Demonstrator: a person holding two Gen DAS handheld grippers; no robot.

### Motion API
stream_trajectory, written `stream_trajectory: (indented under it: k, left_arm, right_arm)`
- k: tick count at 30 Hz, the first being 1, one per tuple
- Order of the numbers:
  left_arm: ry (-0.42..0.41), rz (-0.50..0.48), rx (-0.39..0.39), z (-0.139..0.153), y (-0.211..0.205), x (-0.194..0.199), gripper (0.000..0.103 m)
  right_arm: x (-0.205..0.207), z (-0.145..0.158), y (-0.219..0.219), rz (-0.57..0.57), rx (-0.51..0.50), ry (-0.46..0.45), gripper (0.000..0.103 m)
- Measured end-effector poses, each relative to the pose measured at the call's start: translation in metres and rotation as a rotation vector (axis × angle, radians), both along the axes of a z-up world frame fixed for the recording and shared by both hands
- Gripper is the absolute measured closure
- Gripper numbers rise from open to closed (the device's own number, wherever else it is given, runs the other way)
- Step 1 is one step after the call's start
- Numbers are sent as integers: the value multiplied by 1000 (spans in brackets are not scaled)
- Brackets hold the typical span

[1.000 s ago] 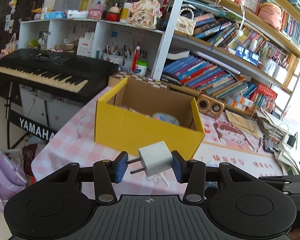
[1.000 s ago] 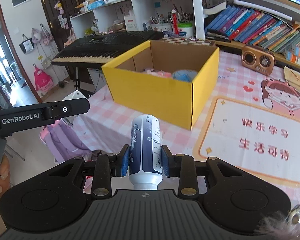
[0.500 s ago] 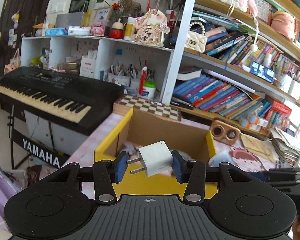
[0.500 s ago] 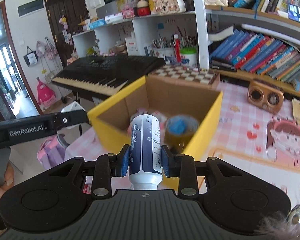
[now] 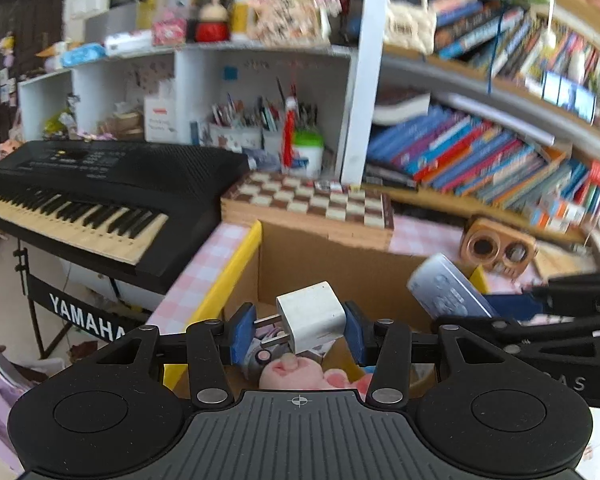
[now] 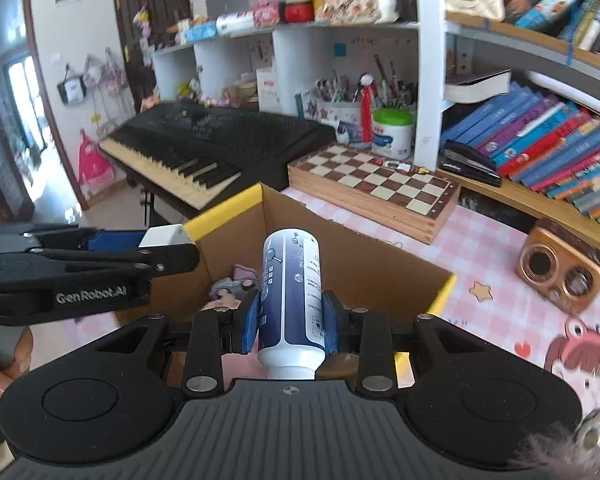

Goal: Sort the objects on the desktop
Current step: 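Lower the plug and spray bottle into the yellow box and open both tools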

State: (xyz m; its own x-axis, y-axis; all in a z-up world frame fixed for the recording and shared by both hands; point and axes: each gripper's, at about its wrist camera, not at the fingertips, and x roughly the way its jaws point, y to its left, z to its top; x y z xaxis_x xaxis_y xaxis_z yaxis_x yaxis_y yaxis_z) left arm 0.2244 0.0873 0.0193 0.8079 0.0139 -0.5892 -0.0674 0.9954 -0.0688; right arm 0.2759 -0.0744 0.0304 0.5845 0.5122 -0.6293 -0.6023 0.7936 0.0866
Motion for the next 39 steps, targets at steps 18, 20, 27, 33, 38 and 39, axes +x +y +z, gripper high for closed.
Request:
stream_trajectory:
  k: [18,20,27,33,38,39]
  left_arm:
    - [315,-150,119,-44,-10,100,57]
    - [342,-153,110,-46,-8,103,57]
    - [369,-181,88,-47,-6,105,47]
    - [314,-193,103,-38,-11,92,28]
    - [215,-188,93,-15,-11,69,20]
    - [197,-188,93,-10,-11,63,20]
  right_arm:
    - [64,-65,44,164,-322,199,73]
    - [65,-66,42,163,-317,205,73]
    - [67,-66,41,144,-311,199,73]
    - [61,-56,37,113,-271,168,61]
    - [45,-39,29,71,-233,120,59]
    - [41,-36,27,61,-225,106,58]
